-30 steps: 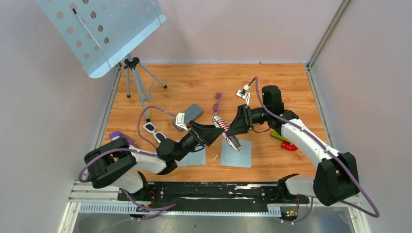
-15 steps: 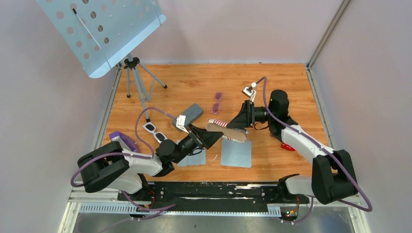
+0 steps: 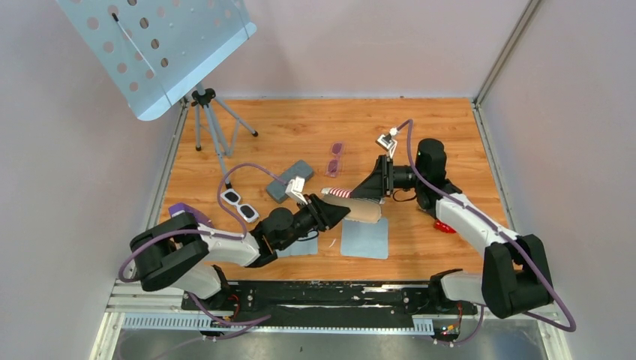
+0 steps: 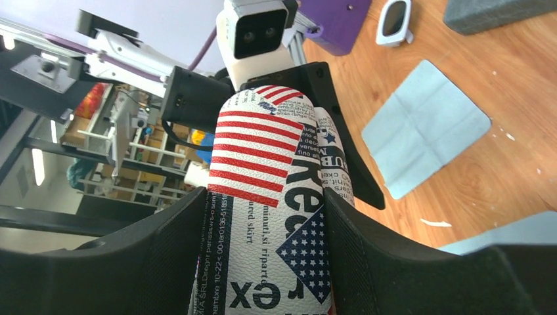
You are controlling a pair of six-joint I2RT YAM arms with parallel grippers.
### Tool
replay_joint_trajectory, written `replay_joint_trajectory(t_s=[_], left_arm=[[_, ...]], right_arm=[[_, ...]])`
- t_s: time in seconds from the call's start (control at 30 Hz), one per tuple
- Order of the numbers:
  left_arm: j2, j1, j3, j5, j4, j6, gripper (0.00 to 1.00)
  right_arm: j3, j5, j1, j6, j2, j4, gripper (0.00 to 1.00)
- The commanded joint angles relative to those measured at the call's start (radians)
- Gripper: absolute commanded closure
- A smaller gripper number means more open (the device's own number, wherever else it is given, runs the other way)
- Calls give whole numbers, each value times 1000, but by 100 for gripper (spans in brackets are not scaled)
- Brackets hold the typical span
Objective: Organize the sunglasses
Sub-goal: Open the sunglasses case.
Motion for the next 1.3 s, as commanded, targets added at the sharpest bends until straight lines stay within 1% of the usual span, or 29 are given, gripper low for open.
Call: replay_joint_trajectory(t_s=[0.0,0.07,0.1,0.17,0.23,0.3,0.4,0.47,0.57,0.7,0.73,0.8,0.87,0.9,1.13,1.27], left_arm=[[82,12,-59,-54,101,50,68],[107,10,-83,-43,203,41,76],[117,11,-89,-40,231,30,81],[126,12,-92,-38,245,10,92],[119,12,-88,-41,212,-9,100],[103,12,-87,-56,156,-32,100],[68,11,-75,-67,48,-36,100],[41,11,-58,-72,-47,-40,100],[20,11,-39,-68,-126,-43,100],[18,11,-27,-65,-159,-65,100],[17,12,-27,-71,-166,-82,100],[22,13,-27,-77,-170,-121,100],[32,14,-25,-73,-151,-148,100],[38,17,-24,-68,-142,-169,100],[121,39,-21,-8,-25,-303,100],[160,41,-13,15,27,-335,100]], right_arm=[[57,-79,14,-200,-44,-316,100],[81,-59,12,-293,-41,-406,99],[103,-43,11,-348,-38,-461,93],[173,22,9,-494,-28,-629,80],[286,91,9,-707,-5,-832,69],[392,175,9,-886,16,-1006,57],[510,274,10,-1074,22,-1155,45],[557,311,18,-1161,6,-1229,41],[595,368,36,-1278,-26,-1290,38],[607,385,55,-1393,-56,-1357,35],[600,417,83,-1413,-66,-1368,35],[551,541,156,-1445,-98,-1358,35],[491,656,195,-1449,-118,-1319,37],[472,679,199,-1463,-119,-1316,38],[412,766,311,-1565,-95,-1315,38],[407,840,339,-1572,-67,-1277,42]])
